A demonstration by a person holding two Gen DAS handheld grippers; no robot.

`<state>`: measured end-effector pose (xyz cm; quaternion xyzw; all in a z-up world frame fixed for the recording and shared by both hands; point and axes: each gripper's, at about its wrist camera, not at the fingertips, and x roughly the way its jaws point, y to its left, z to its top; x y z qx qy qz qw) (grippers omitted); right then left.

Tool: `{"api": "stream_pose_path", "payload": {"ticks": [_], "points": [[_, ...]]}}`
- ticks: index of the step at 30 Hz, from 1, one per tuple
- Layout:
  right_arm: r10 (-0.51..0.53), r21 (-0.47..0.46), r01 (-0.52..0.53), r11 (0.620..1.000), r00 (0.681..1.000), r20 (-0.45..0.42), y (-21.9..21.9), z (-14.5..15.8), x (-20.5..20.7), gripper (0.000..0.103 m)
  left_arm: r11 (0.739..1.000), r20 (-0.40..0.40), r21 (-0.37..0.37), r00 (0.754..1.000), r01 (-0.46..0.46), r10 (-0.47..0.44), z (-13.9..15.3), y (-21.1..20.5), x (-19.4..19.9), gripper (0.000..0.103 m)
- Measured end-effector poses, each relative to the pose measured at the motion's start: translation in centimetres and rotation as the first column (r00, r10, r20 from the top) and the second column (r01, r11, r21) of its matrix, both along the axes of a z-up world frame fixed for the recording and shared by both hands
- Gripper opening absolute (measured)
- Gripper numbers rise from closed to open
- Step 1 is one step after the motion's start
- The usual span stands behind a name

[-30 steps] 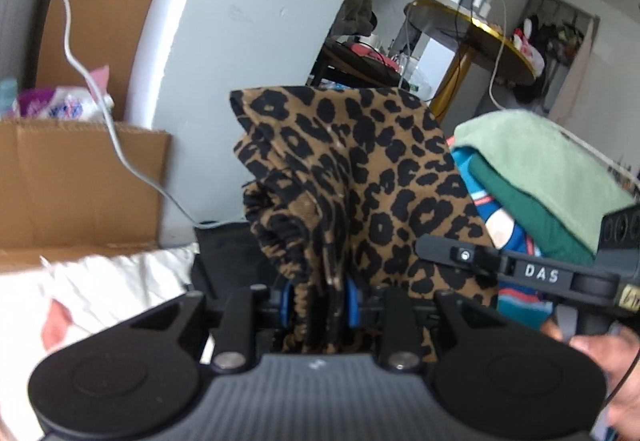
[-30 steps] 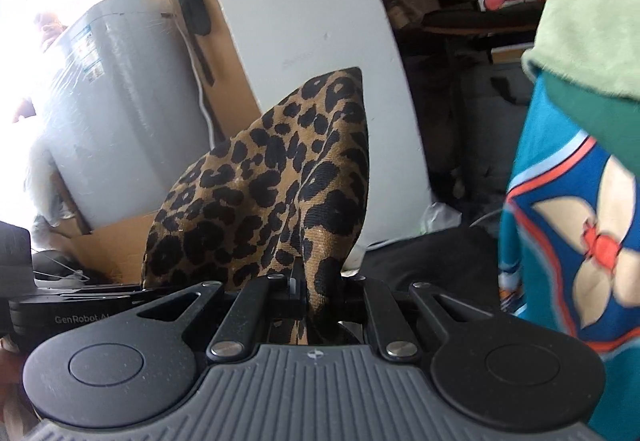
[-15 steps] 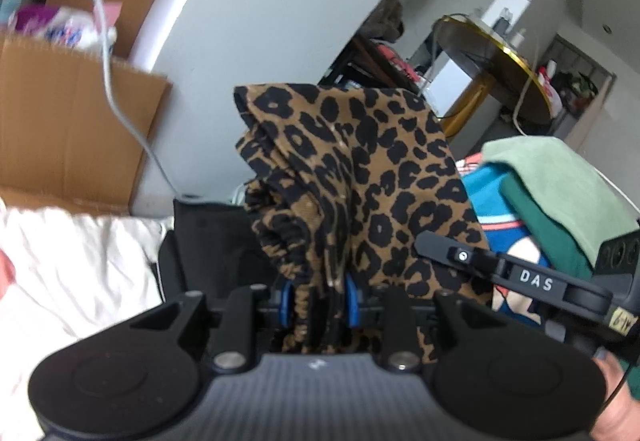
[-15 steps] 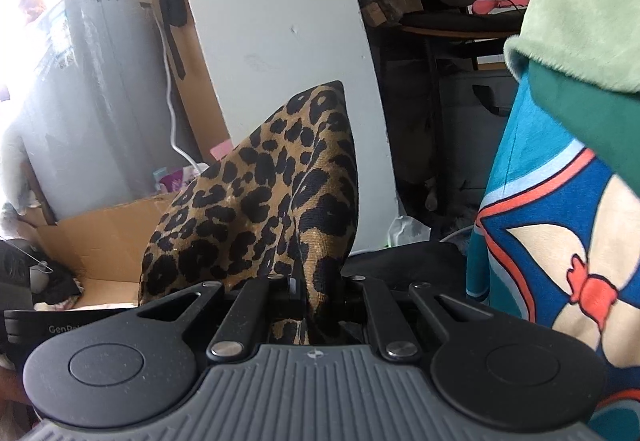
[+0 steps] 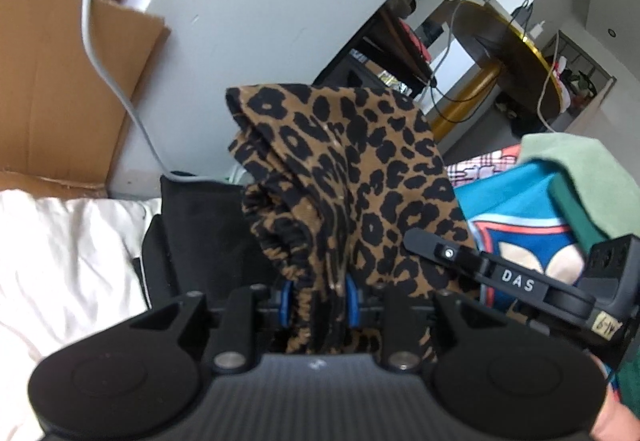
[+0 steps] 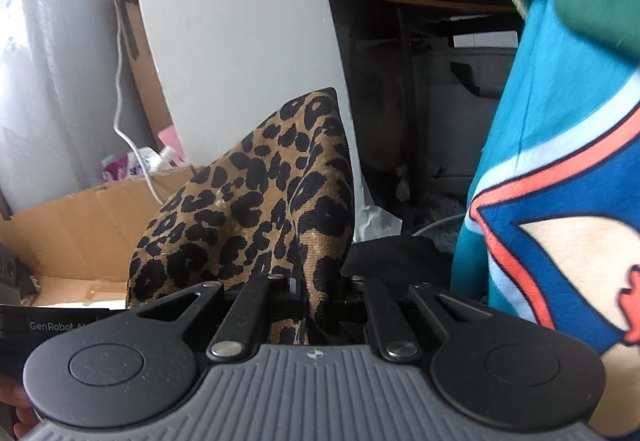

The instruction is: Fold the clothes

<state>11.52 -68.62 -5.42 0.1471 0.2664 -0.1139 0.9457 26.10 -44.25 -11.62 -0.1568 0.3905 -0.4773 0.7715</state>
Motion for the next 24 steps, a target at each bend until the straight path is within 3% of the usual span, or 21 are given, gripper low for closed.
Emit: {"api": "stream_pose_path", "payload": {"ticks": [9, 17, 24], "points": [[0.011, -0.011, -0.012, 1.000, 0.999, -0.036, -0.9, -3.5, 2.9, 0.008, 0.999, -0.075, -0.010, 0.997, -0.030, 0.029, -4.4, -0.3, 1.8, 0.028], [-0.011, -0.027, 0.009, 1.000, 0.997, -0.079, -1.5, -7.0, 5.4, 0.008, 0.999, -0.083, 0.015, 0.995, -0.045, 0.046, -6.9, -1.3, 3.6, 0.028], [-0.034, -0.049, 0.029, 0.998, 0.995, -0.095, -1.7, -7.8, 6.2, 0.017, 0.997, -0.072, 0.008, 0.994, -0.082, 0.082, -7.7, -1.3, 4.4, 0.028]]}}
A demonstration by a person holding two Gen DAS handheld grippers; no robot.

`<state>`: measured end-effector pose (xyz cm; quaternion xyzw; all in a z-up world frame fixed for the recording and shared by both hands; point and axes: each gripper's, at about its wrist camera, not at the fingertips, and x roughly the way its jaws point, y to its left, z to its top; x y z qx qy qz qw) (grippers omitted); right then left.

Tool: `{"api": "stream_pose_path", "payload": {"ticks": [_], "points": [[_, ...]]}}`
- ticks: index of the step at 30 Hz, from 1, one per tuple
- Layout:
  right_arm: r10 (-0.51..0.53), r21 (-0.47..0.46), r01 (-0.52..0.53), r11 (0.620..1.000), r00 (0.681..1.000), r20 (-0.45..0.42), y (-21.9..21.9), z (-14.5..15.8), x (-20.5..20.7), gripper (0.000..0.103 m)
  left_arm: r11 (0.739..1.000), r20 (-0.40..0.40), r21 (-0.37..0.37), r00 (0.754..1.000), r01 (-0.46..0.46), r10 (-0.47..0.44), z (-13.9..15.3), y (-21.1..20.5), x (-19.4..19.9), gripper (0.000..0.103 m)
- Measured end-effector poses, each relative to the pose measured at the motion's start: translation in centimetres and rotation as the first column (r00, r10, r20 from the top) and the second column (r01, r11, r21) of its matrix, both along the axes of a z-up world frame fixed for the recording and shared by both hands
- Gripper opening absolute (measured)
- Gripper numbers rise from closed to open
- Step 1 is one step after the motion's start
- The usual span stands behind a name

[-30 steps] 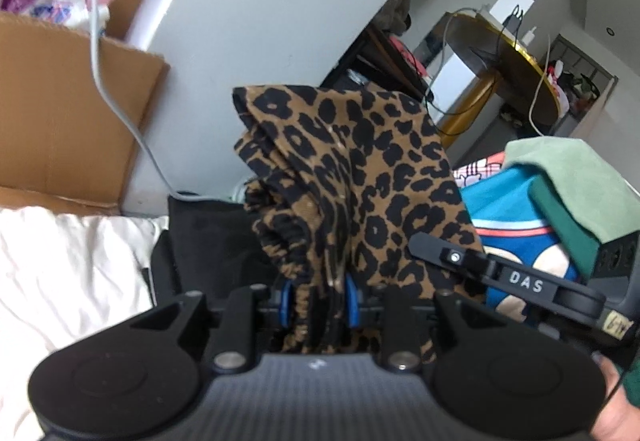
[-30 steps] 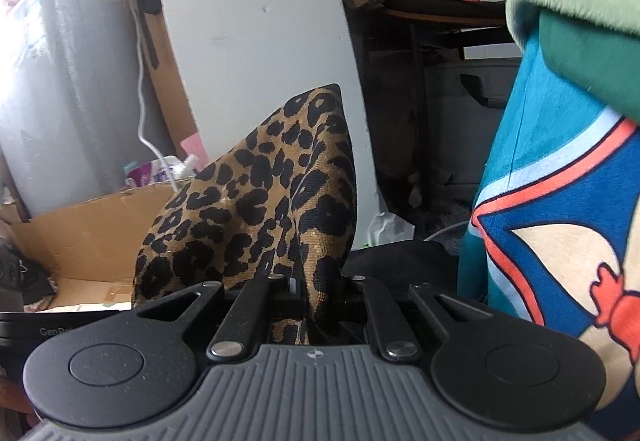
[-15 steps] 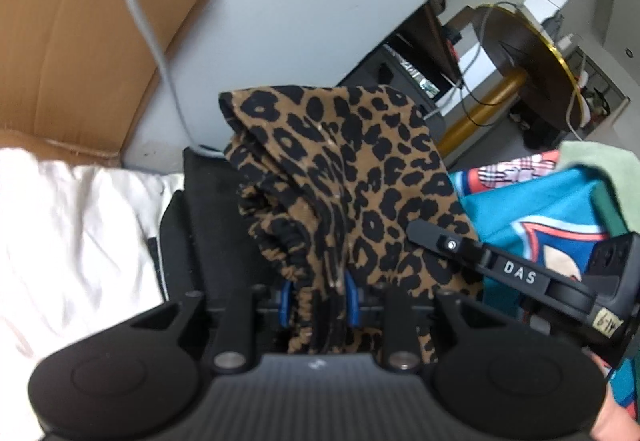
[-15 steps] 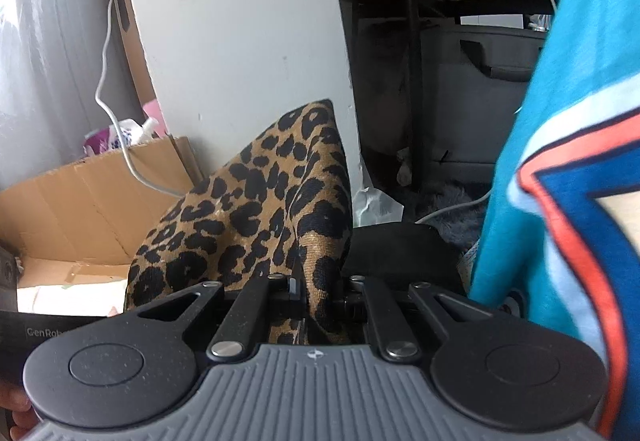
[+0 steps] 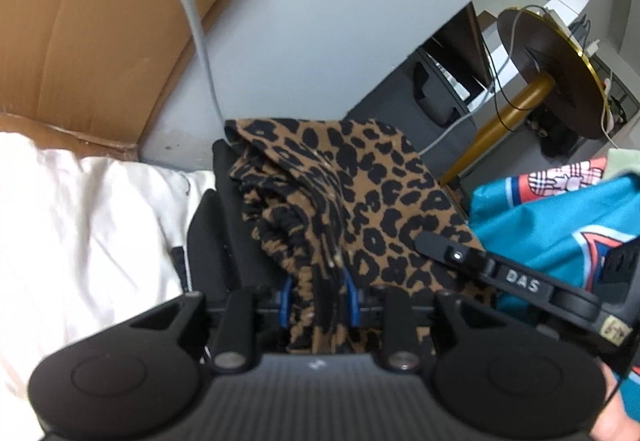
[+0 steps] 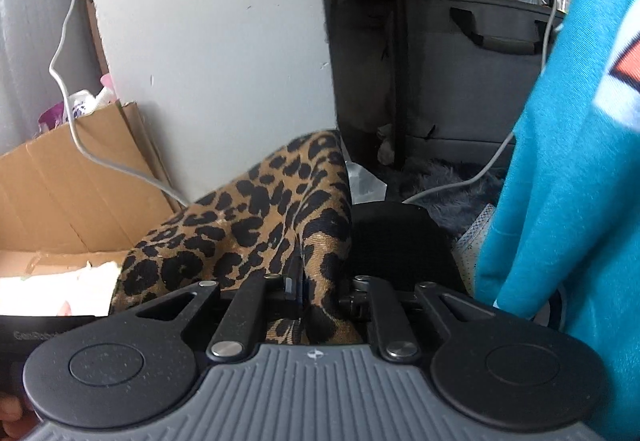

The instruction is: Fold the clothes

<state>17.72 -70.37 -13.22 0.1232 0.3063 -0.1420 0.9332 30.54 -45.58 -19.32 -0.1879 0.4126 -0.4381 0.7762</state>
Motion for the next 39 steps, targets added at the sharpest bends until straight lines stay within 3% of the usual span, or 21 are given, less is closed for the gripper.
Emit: {"api": "stream_pose_path", "payload": {"ticks": [3, 6, 10, 14, 20, 25, 30, 33, 38, 39], "points": [[0.009, -0.035, -0.008, 0.999, 1.000, 0.007, 0.5, 0.3, -0.4, 0.033, 1.000, 0.008, -0.005, 1.000, -0.020, 0.020, 0.2, 0.1, -0.1, 0.028], [0.018, -0.050, -0.018, 0.999, 1.000, 0.008, 0.7, 0.7, -0.8, 0.033, 0.999, 0.008, 0.000, 0.999, -0.033, 0.033, 0.3, 0.0, -0.4, 0.030], [0.022, -0.063, -0.022, 0.998, 1.000, 0.010, 0.8, 1.2, -1.2, 0.035, 0.998, 0.006, 0.046, 0.999, -0.039, 0.038, 0.8, 0.6, -0.3, 0.039], [0.002, -0.078, -0.001, 0.997, 1.000, 0.020, 0.8, 1.9, -1.8, 0.036, 0.993, 0.091, 0.093, 0.994, -0.068, 0.060, 2.3, 1.5, -1.0, 0.043], [0.011, -0.072, -0.009, 0.997, 0.999, 0.033, 1.5, 2.7, -3.1, 0.037, 0.992, 0.172, 0.101, 0.983, -0.074, 0.056, 4.4, 2.1, -1.5, 0.043], [0.037, -0.070, -0.035, 0.997, 0.999, 0.015, 2.4, 2.7, -4.4, 0.037, 0.995, 0.274, 0.087, 0.961, -0.049, 0.024, 6.0, 1.4, -3.1, 0.036], [0.047, -0.052, -0.048, 0.997, 0.999, -0.028, 2.9, 1.3, -5.5, 0.037, 0.994, 0.344, 0.098, 0.935, 0.051, -0.082, 6.2, -1.1, -4.5, 0.033], [0.046, -0.032, -0.048, 0.998, 0.997, -0.055, 3.0, 0.4, -6.4, 0.037, 0.989, 0.338, 0.134, 0.936, 0.056, -0.099, 5.0, -2.2, -4.5, 0.032], [0.070, -0.032, -0.074, 0.997, 0.992, -0.107, 3.4, -1.1, -7.8, 0.037, 0.979, 0.332, 0.202, 0.939, 0.021, -0.088, 2.7, -2.5, -3.8, 0.021], [0.076, -0.039, -0.081, 0.996, 0.990, -0.117, 3.4, -1.4, -8.0, 0.040, 0.979, 0.322, 0.204, 0.943, 0.012, -0.079, 2.3, -2.4, -3.5, 0.015]]}}
